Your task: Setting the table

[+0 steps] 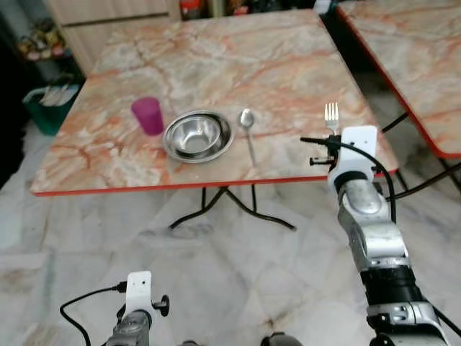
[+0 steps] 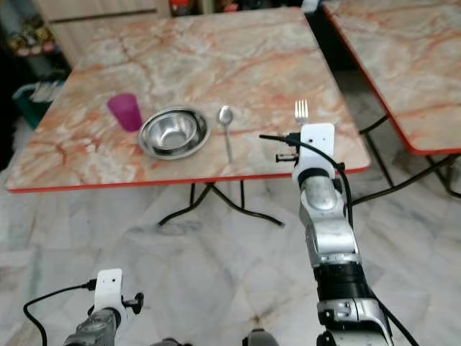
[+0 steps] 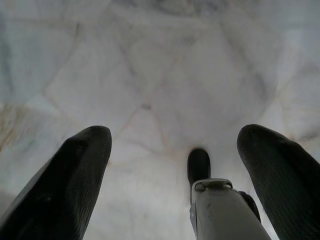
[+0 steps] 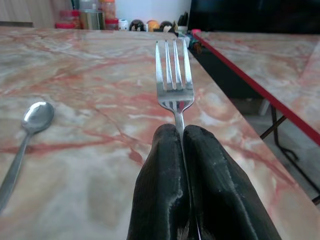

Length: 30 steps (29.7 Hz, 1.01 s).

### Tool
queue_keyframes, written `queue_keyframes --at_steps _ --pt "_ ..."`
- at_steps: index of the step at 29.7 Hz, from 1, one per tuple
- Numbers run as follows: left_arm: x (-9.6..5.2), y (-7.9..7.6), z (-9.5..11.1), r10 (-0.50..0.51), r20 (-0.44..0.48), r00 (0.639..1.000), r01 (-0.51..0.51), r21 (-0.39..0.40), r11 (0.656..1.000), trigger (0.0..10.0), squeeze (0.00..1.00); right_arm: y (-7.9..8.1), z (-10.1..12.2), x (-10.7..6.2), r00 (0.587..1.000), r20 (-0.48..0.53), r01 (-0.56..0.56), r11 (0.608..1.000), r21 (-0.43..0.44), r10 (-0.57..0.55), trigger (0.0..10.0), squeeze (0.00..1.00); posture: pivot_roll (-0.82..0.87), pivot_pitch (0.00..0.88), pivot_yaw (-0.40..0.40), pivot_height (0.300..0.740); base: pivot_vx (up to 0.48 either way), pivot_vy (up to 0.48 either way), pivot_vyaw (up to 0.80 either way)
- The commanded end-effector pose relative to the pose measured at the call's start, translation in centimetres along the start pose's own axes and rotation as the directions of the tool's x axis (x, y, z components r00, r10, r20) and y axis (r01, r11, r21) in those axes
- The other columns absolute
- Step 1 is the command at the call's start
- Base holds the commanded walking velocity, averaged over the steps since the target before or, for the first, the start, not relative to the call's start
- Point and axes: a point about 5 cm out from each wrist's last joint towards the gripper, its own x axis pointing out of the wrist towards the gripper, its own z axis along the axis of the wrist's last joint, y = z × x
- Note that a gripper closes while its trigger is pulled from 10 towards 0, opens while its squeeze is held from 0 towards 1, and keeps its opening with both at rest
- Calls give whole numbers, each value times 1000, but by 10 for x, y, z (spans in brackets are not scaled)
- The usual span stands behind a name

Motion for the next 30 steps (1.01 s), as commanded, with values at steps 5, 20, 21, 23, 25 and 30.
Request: queue_keyframes --at_steps 5,20,21,23,25,30 --pt "-1 11 -7 32 -22 999 -31 15 999 10000 0 10 5 0 999 25 -42 999 -22 43 10000 0 -129 173 43 740 340 0 0" --pt "-1 11 -7 33 -21 999 -32 16 999 10000 0 9 5 0 999 20 -35 999 0 35 10000 0 -130 172 43 740 370 0 129" --pt "-1 11 -6 32 -21 999 -32 16 999 10000 0 10 5 0 999 21 -39 999 -11 40 10000 0 -132 172 43 740 371 0 463" --pt "-1 10 -6 32 -21 999 -32 17 999 10000 0 10 4 -1 999 19 -39 999 -5 39 10000 0 -132 172 43 740 371 0 231" --pt "-1 10 -6 32 -21 999 -31 17 999 10000 0 9 4 -1 999 17 -32 999 9 32 10000 0 -131 173 43 740 371 0 0" --pt "-1 11 -6 31 -21 999 -31 19 999 10000 0 9 3 0 999 7 -36 999 -3 36 10000 0 -131 173 43 740 372 0 0"
